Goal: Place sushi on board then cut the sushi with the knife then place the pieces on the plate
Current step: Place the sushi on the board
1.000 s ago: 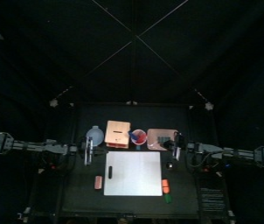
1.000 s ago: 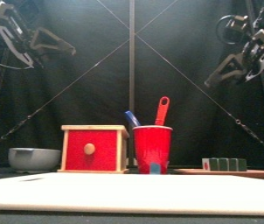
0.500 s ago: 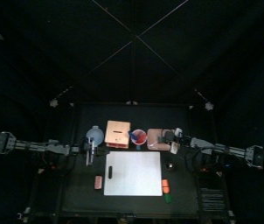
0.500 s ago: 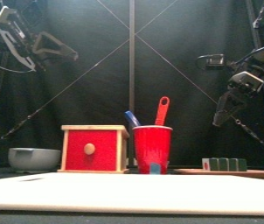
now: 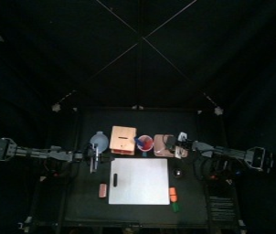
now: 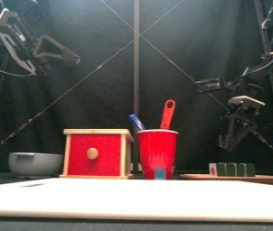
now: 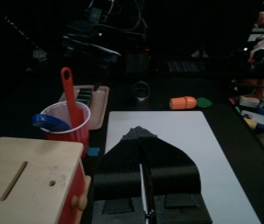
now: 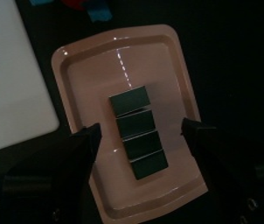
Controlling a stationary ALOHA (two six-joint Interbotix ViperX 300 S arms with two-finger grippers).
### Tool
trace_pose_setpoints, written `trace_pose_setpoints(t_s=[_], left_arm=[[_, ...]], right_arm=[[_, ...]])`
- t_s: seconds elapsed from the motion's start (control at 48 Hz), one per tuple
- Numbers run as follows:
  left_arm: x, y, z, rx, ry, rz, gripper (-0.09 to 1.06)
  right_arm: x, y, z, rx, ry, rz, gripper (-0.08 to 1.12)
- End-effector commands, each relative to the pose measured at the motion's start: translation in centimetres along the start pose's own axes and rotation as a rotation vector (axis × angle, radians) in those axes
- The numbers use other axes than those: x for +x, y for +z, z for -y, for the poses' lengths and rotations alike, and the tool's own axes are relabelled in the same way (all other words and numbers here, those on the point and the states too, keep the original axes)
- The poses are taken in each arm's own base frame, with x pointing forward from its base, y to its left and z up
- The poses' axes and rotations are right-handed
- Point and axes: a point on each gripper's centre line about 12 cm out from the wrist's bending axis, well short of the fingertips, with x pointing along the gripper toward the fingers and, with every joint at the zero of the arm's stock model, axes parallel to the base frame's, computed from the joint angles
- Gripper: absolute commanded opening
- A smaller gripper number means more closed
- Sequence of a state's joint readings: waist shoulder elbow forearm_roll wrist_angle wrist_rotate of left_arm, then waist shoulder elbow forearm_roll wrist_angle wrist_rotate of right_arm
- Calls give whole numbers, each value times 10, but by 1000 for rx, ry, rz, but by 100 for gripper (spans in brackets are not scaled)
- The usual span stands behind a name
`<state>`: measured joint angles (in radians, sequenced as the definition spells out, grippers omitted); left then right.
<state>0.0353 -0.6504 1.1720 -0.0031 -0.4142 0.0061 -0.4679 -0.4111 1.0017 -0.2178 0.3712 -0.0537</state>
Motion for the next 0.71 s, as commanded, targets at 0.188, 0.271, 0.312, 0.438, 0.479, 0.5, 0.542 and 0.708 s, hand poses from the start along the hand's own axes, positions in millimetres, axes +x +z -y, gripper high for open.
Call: trace_pose_setpoints(t_s=[0.188, 0.271, 0.312, 0.438, 0.479, 0.5, 0.542, 0.708], left_arm=[[1, 4, -3, -1, 11, 17, -2], [1, 3, -3, -3, 12, 14, -2], [1, 3, -3, -3, 12, 15, -2], [0, 2, -3, -3, 12, 11, -2], [0, 1, -3, -3, 12, 9, -2], [0, 2, -3, -3, 12, 11, -2], [0, 1, -4, -2, 15, 9, -2], [0, 1, -5, -4, 21, 9, -2]], right_arm=[[19, 5, 9, -24, 23, -79, 102], [24, 1, 13, -23, 32, -99, 102], [27, -1, 16, -15, 35, -110, 102], [32, -9, 19, 2, 56, -140, 102], [34, -11, 19, 2, 63, -145, 102], [35, -13, 19, 2, 69, -153, 102], [37, -14, 18, 1, 75, -159, 102], [44, -15, 18, 6, 87, -168, 101]])
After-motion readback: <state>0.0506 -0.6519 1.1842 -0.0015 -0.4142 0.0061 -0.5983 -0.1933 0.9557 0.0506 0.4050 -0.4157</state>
